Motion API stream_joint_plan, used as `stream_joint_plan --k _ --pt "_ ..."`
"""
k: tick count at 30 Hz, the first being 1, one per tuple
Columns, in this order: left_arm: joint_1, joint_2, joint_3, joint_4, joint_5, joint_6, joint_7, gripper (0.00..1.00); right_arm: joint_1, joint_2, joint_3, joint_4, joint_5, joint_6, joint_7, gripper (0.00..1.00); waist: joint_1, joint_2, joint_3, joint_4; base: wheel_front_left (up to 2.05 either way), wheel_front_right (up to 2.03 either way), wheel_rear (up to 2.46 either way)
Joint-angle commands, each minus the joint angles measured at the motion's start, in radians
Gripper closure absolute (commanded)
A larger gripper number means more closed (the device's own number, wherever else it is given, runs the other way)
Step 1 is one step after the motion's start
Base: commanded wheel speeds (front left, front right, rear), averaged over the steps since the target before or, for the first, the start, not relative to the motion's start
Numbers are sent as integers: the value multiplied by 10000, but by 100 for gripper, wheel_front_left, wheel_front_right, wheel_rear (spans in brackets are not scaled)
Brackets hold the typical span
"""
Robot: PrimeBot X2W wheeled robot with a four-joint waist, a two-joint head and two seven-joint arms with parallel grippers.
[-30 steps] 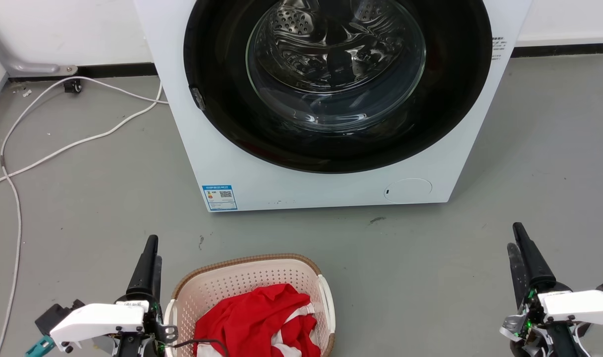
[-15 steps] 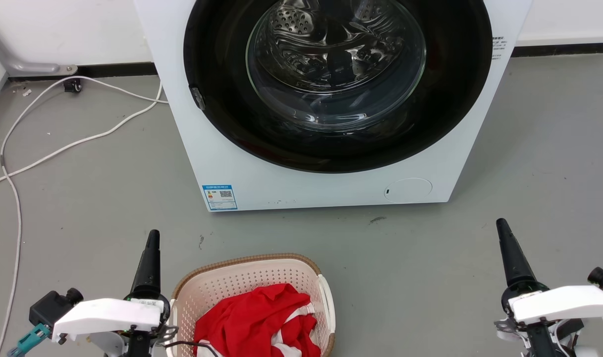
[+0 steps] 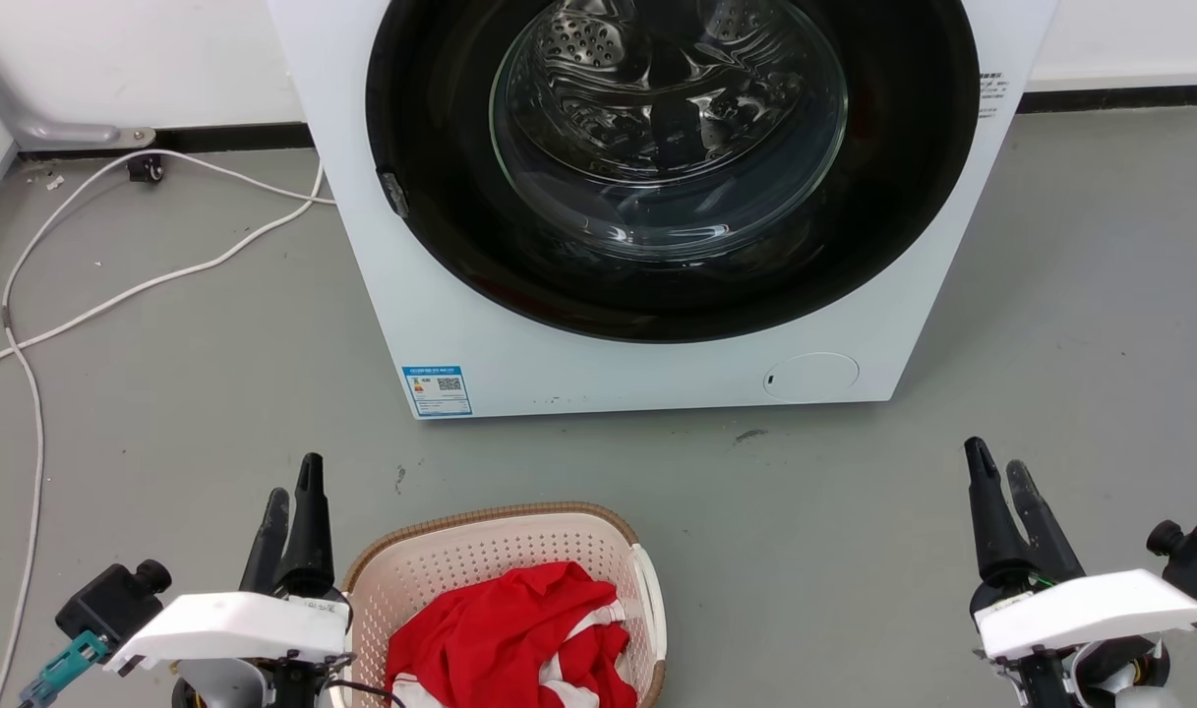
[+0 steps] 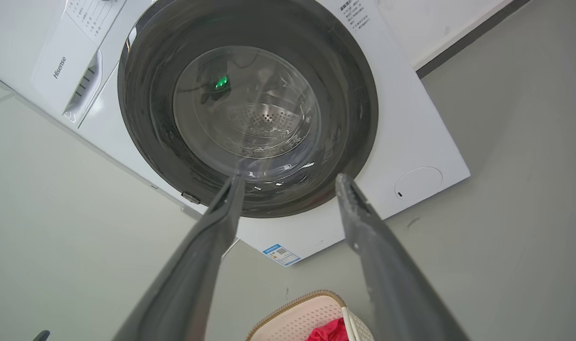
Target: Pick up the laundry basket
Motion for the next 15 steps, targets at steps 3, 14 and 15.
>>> stream_joint_plan --k 3,14,15 --pt "8 45 -10 -289 609 -29 -196 0 57 -24 64 -260 -776 1 -187 0 0 0 4 5 0 0 0" --pt "180 50 -36 -405 2055 -127 -541 0 224 -23 175 -360 -2376 1 -530 0 0 0 14 12 0 0 0" --pt "187 51 -43 -398 2199 -121 -571 0 232 -23 185 -368 -2527 1 -566 0 0 0 13 11 0 0 0"
